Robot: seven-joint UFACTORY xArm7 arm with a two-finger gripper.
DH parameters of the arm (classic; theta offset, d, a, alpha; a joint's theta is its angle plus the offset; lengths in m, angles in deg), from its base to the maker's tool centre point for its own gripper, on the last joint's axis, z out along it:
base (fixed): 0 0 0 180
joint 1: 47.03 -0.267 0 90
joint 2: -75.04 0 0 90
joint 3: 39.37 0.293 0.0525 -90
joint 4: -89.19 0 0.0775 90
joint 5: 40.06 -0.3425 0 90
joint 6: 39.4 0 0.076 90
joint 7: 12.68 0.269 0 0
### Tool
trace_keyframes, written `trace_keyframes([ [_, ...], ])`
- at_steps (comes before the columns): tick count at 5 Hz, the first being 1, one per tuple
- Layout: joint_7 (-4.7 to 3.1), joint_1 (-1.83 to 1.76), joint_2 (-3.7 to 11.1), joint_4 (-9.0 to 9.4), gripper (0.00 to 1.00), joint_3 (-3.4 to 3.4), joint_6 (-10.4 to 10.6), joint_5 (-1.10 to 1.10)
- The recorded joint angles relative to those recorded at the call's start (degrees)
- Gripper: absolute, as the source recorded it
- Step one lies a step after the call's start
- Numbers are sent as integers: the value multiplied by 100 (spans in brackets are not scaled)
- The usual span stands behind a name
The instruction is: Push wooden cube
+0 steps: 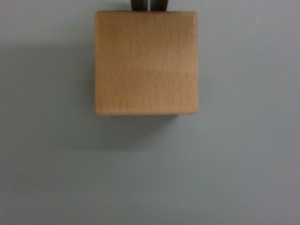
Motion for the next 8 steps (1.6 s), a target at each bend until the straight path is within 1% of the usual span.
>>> trace_keyframes([
  [1,19,-3,171,-274,100,6,-103,5],
  [2,19,-3,171,-274,100,6,-103,5],
  [3,38,-5,341,-549,100,12,-206,10],
  [4,38,-5,341,-549,100,12,-206,10],
  [5,56,-8,496,-798,100,17,-300,14],
  [6,56,-8,496,-798,100,17,-300,14],
  [7,73,-10,654,-1051,100,23,-395,18],
  [8,73,-10,654,-1051,100,23,-395,18],
])
